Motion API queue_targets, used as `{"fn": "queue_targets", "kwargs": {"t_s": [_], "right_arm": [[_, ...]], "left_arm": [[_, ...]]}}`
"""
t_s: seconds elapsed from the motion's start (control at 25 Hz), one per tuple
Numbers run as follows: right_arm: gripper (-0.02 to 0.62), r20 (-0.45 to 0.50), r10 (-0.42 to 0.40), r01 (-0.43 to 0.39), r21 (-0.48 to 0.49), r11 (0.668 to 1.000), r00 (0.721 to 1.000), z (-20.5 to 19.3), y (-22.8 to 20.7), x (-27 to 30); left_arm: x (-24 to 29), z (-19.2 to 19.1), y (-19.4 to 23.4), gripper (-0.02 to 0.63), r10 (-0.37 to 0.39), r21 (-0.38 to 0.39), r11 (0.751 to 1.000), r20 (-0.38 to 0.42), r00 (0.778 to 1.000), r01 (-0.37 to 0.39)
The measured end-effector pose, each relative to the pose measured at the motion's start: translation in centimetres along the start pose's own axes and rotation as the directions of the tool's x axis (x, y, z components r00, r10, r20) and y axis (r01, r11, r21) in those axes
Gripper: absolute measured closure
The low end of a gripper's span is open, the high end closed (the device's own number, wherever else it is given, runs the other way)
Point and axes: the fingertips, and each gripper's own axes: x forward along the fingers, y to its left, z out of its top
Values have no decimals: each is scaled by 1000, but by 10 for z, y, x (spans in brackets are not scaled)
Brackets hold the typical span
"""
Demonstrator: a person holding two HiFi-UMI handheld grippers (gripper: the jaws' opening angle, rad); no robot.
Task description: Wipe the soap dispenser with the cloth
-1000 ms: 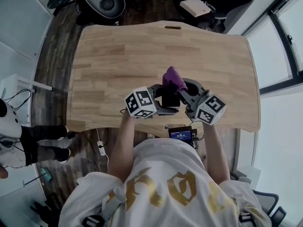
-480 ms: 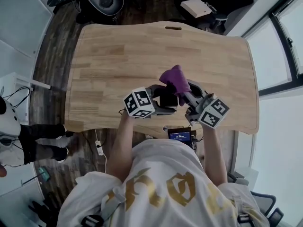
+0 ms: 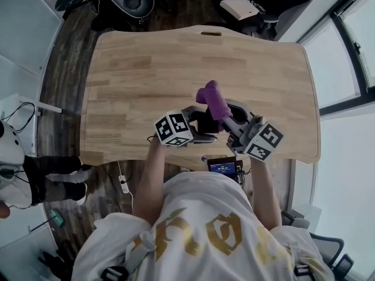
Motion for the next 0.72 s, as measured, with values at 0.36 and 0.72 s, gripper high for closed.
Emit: {"fn": "queue_targets", "kwargs": {"t_s": [0.36,0.72], "right_arm": [[561,-69,91,-94,-41,995,993,-9,24,4],[561,-85,10,-14,-51,999,996,-9,5,10]], "left_arm": [[-2,-14,15,247,88,-7,996,-58,994,-89],[-2,-14,10,247,67,-1,998,-61,996,-67]]}}
